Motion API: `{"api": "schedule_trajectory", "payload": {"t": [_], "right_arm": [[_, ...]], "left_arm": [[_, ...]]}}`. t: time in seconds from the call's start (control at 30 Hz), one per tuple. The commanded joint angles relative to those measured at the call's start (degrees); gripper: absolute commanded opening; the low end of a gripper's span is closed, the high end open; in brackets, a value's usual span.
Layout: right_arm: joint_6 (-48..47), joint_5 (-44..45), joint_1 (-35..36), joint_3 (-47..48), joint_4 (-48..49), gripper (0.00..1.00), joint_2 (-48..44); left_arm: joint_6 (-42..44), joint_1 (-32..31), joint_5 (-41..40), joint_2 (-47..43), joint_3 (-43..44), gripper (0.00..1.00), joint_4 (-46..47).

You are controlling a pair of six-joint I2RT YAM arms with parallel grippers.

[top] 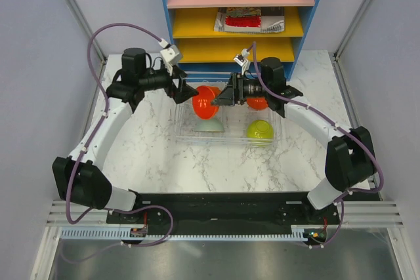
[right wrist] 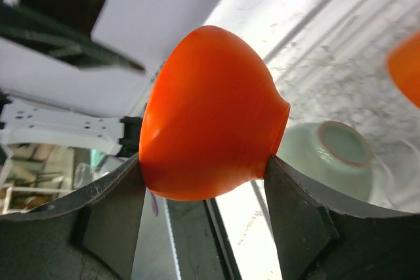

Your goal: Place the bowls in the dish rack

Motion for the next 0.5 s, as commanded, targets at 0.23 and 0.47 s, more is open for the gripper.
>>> {"api": "schedule_trajectory", "payload": {"t": [0.23,0.47], "right_arm": [[-33.1,31.2,-1.3,11.1,-30.6,0.00,-9.3],[-44.4,53.9,2.4,13.2,-37.1,0.00,-5.2]], "left_arm": [[-3.4,17.4,1.5,-8.2,-9.3,1.00,1.3],[0.7,19.7,5.9,-9.4,-14.8,1.00,-1.3]]}}
